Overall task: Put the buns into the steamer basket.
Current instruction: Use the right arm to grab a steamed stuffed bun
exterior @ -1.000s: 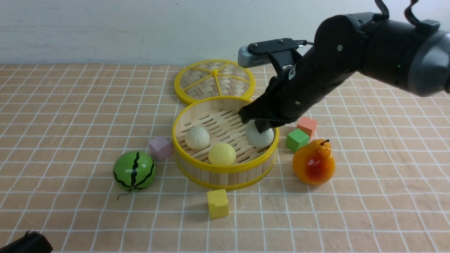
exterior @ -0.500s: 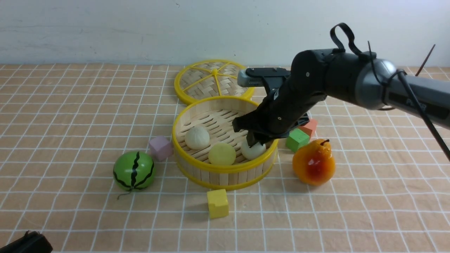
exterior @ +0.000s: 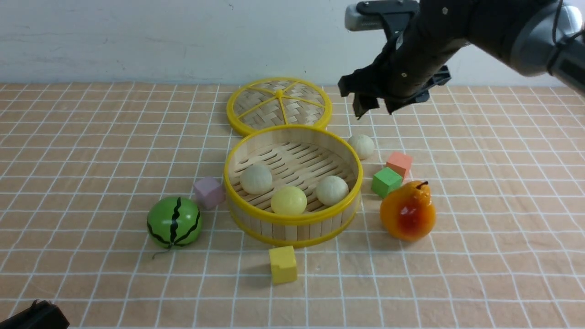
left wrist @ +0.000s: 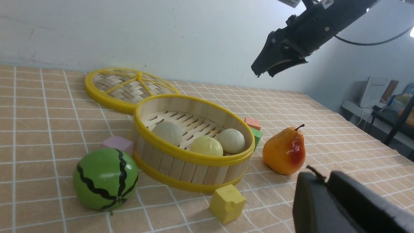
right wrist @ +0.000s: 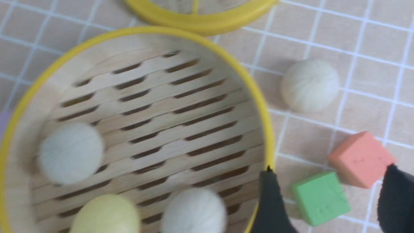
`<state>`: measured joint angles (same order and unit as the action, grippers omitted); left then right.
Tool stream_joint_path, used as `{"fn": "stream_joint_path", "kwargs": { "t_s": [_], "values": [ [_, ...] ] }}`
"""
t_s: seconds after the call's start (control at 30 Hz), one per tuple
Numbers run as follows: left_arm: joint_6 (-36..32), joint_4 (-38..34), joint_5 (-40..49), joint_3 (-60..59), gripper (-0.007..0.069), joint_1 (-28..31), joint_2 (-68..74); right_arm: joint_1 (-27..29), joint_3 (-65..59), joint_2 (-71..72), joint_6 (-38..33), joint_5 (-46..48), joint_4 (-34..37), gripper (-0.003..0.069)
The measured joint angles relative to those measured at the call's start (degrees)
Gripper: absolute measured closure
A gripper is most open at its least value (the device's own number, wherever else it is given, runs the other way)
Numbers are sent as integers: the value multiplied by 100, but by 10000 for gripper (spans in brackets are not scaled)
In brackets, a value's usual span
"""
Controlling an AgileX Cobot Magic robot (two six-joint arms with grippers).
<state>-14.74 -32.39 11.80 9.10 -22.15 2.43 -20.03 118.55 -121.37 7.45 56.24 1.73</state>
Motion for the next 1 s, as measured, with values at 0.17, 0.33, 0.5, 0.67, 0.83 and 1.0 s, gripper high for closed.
{"fn": "stream_joint_path", "kwargs": {
  "t_s": [0.17,0.33,0.5,0.67,0.83,1.0],
  "values": [
    [0,0,0,0,565,0,0,299,534,-740,-127,-99,448,333],
    [0,0,0,0,553,0,0,501,952,-1451,-232,-422,969,351],
    [0,0,5,0,550,0,0,566,1013,-1684,-251,-778,1041,351],
    [0,0,5,0,544,0,0,566,1019,-1760,-251,-1103,1170,351],
    [0,0,0,0,540,0,0,566,1044,-1855,-251,-1432,1260,351],
    [0,0,6,0,533,0,0,571,1049,-1974,-251,-1514,1232,351]
  ]
}}
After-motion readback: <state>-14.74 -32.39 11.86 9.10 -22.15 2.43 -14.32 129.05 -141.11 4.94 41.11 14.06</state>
